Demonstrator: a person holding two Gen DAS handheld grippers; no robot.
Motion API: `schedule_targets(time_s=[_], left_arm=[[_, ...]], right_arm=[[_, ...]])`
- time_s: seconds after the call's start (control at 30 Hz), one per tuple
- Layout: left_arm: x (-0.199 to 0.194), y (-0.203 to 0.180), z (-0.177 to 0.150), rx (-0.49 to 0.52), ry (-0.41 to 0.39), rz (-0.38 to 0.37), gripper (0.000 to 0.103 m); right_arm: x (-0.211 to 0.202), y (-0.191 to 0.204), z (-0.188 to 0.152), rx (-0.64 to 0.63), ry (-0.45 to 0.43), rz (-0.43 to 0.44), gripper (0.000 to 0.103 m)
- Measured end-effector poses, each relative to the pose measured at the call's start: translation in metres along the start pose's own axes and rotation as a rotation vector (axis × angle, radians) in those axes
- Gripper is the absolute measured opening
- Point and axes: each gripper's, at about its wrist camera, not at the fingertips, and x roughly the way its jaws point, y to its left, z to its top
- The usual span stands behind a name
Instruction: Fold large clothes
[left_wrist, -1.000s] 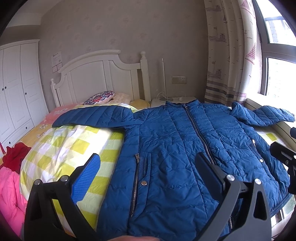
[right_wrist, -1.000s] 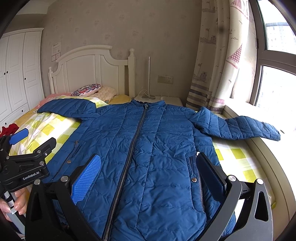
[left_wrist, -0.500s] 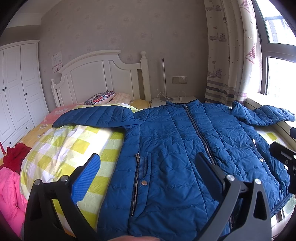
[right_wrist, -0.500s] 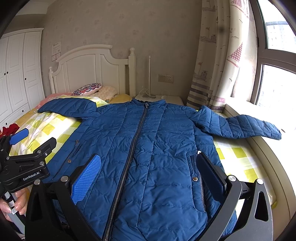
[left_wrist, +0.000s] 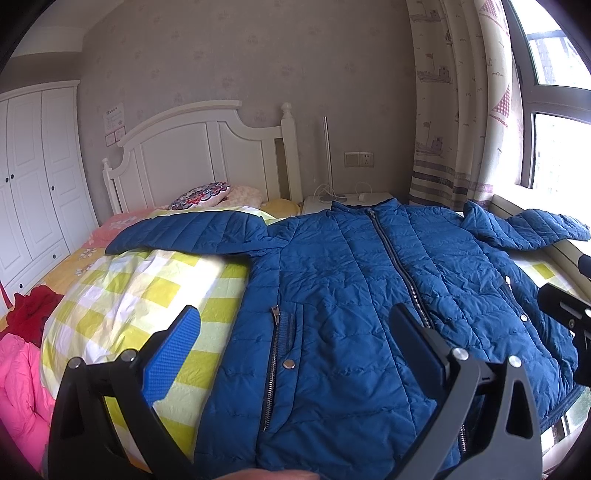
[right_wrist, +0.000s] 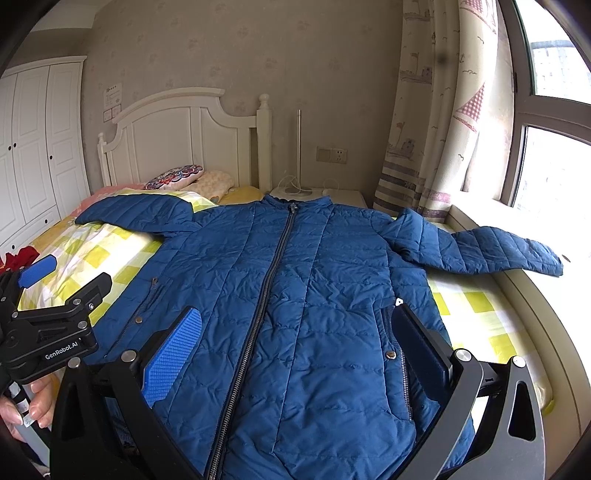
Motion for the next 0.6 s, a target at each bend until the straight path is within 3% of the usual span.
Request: schedule_targets(time_s=[0.6], left_arm=[[0.047, -0.014, -0.009, 0.051, 0.111, -0.006, 0.101]], right_arm=[[0.048, -0.034, -0.01, 0.064, 0.118, -0.035, 0.099]])
